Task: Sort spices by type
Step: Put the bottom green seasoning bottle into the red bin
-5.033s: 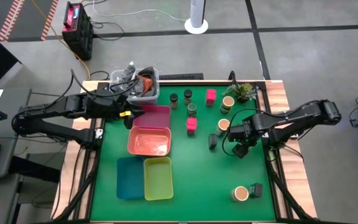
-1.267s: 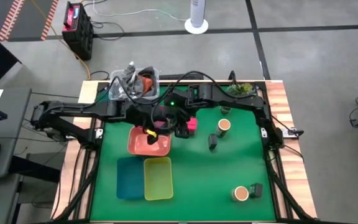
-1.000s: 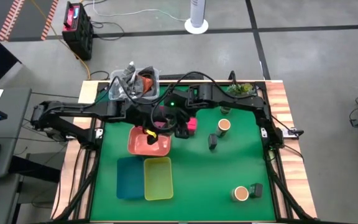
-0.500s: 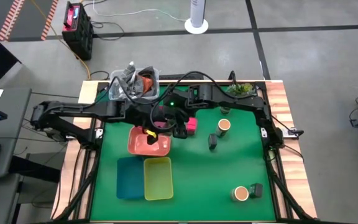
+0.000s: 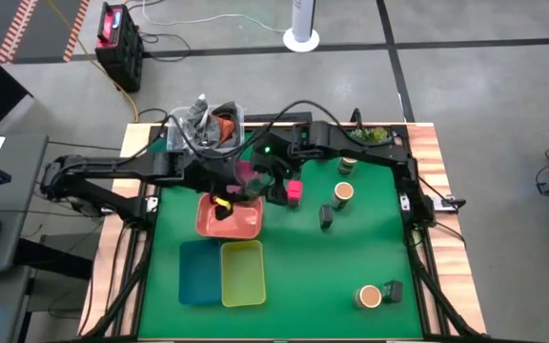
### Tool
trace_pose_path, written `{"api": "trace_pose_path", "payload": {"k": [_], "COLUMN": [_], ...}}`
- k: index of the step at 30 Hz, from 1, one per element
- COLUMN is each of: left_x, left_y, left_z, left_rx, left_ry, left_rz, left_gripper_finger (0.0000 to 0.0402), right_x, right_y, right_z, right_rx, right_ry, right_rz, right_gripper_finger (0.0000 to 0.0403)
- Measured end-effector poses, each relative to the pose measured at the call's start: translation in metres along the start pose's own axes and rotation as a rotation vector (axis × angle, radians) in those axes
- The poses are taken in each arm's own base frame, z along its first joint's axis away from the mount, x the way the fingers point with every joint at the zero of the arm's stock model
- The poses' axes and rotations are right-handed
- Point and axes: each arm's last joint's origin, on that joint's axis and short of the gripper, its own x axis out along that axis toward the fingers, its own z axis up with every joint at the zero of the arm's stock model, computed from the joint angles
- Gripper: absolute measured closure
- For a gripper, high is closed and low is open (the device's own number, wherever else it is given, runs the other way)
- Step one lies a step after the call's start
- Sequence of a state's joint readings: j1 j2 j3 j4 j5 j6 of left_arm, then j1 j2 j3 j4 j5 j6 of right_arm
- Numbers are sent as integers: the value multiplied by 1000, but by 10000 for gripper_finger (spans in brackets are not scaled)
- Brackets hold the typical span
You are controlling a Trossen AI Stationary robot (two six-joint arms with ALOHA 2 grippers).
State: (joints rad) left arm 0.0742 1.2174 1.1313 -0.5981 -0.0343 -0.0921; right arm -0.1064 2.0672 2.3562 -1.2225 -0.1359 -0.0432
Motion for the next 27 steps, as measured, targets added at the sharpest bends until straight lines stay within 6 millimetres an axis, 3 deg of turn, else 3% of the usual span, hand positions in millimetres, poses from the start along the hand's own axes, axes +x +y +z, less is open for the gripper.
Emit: {"api": "trace_pose_path", "payload": {"k": [4,9,12,16,27], "left_x": [-6,-8,-11,-15,5], "left_y": [2,12,22,32,42], "left_z": [-12,-45,-62,-76,-111], "left_rx": [-2,-80,-156,-205,-266], "left_ry": [56,84,6,-113,-226], "left_rz": [31,92,175,278,549], "left_gripper_finger": [217,217,217,217,217], "right_x": [-18,-37,-44,-46,-41], "right_y": [-7,-10,-6,1,24], "right_z": [-1,-3,-3,0,2], "right_rx": [37,62,56,51,72], "right_ry": [-28,-49,-74,-103,-124], "right_rz": [-17,-75,-94,-98,-150], "right_gripper_finger": [45,48,51,54,58]}}
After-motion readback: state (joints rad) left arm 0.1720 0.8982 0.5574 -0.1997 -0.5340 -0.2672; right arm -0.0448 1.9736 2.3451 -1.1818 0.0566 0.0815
